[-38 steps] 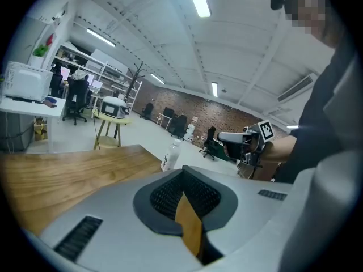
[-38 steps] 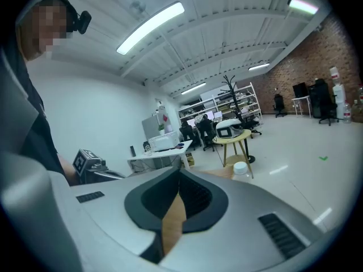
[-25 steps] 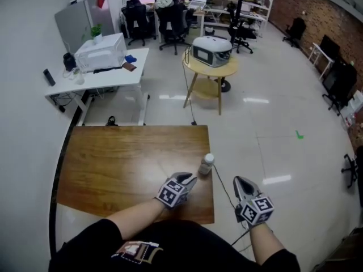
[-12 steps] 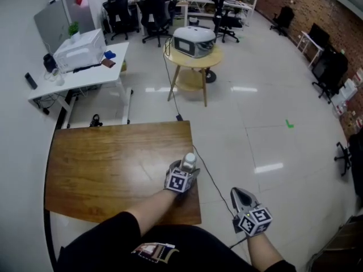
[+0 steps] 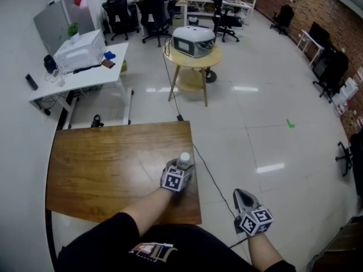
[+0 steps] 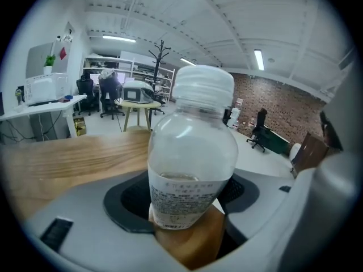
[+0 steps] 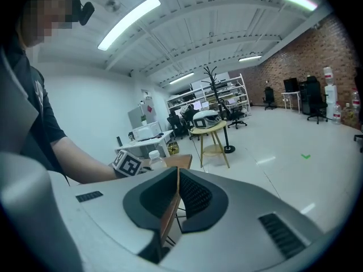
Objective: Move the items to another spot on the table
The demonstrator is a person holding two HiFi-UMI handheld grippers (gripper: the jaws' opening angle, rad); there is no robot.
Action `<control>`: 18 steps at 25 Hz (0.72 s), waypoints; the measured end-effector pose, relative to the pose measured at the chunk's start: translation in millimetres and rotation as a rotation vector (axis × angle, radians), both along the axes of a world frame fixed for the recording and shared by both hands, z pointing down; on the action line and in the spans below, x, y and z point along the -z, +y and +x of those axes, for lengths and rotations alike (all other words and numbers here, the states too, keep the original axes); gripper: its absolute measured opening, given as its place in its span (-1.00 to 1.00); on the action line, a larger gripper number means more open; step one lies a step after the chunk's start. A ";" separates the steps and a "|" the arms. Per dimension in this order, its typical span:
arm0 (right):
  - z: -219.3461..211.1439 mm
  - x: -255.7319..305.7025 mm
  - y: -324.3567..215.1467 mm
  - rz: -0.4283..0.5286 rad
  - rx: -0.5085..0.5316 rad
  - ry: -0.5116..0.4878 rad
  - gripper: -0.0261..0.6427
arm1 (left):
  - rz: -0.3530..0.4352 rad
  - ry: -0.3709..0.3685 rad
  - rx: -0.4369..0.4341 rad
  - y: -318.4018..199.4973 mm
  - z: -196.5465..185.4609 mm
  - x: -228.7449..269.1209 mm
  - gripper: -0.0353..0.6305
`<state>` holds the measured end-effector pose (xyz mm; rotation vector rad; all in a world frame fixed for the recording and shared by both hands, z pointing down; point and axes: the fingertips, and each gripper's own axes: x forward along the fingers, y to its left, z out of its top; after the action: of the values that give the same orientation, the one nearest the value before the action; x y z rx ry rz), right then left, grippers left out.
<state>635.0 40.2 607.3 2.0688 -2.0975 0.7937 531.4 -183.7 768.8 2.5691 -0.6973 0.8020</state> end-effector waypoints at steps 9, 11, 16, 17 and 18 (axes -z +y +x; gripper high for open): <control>-67.0 1.9 -72.8 0.020 0.101 0.054 -0.87 | 0.068 0.055 -0.006 -19.5 -96.1 47.3 0.06; -92.9 6.6 -92.4 0.035 0.116 0.061 -0.87 | 0.074 0.072 -0.001 -26.3 -127.3 57.5 0.06; -164.9 5.1 -141.7 0.033 0.109 0.098 -0.87 | 0.071 0.091 -0.008 -54.3 -218.4 69.0 0.05; -180.8 2.5 -148.8 0.028 0.102 0.100 -0.87 | 0.073 0.084 -0.014 -60.3 -240.5 68.9 0.05; -196.3 0.0 -155.8 0.023 0.098 0.103 -0.87 | 0.078 0.076 -0.021 -67.0 -262.3 69.7 0.05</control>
<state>438.6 -115.6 607.3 1.9553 -2.1434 0.6380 269.0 -250.8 699.1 2.6652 -0.6921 0.6920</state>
